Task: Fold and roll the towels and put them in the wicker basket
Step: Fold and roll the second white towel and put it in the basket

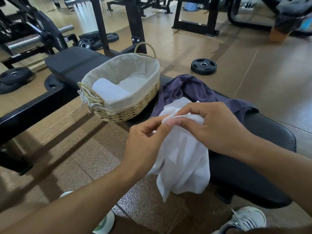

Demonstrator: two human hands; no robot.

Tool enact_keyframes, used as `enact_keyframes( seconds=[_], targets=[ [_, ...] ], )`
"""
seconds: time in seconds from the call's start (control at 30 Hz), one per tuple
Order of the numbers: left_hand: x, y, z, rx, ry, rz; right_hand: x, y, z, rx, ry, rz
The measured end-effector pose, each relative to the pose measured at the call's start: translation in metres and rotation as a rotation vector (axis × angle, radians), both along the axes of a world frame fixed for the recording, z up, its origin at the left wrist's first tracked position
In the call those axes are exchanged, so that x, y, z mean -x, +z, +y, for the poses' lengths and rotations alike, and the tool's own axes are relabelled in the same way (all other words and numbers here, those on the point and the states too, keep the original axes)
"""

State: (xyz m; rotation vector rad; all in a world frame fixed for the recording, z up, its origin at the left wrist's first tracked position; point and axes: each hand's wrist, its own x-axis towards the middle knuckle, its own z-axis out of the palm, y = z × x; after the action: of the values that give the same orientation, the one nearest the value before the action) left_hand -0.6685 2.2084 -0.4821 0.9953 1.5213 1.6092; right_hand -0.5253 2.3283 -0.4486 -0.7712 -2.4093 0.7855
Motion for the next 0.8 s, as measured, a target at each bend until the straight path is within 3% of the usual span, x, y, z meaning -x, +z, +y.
enact_keyframes(
  seconds=[0.8],
  targets=[
    [-0.0001,0.0038,0.001,-0.03,0.073,-0.028,-0.0046,0.002,-0.0009,0.114,0.121,-0.097]
  ],
)
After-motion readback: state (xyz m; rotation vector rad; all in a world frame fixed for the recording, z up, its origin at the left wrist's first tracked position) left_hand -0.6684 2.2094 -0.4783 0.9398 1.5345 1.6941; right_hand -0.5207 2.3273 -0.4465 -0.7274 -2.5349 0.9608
